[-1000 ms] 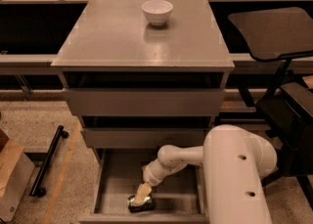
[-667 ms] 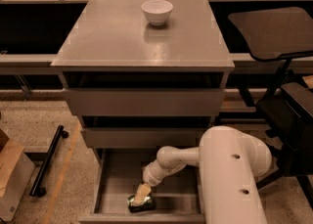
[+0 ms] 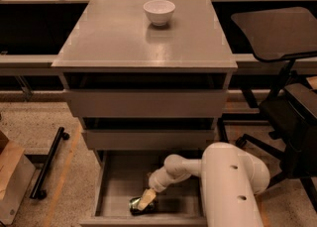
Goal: Pick green can from bottom drawer and place on counter
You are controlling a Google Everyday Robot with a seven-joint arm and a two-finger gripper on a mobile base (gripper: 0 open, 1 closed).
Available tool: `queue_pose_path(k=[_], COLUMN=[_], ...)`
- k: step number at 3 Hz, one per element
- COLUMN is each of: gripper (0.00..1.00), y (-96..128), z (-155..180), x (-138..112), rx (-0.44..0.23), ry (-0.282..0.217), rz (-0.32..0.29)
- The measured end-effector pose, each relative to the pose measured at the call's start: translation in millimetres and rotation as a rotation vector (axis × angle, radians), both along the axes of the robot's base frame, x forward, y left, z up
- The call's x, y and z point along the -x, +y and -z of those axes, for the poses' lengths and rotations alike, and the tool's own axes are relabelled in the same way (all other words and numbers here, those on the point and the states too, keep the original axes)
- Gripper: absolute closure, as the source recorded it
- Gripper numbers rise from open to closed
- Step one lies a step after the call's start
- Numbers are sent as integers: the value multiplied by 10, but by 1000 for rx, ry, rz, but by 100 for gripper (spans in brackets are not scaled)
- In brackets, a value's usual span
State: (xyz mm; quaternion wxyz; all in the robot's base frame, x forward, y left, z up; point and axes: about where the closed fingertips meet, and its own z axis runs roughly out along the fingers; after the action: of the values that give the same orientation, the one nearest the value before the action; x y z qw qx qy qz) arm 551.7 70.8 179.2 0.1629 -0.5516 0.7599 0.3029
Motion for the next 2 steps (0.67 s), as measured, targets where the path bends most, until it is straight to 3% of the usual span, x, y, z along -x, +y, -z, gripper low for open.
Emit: queue_pose_path(k=[2], gripper=[0], y=[-9], z=[519], x=[31], rx=[-69], ry=[38], rz=[59])
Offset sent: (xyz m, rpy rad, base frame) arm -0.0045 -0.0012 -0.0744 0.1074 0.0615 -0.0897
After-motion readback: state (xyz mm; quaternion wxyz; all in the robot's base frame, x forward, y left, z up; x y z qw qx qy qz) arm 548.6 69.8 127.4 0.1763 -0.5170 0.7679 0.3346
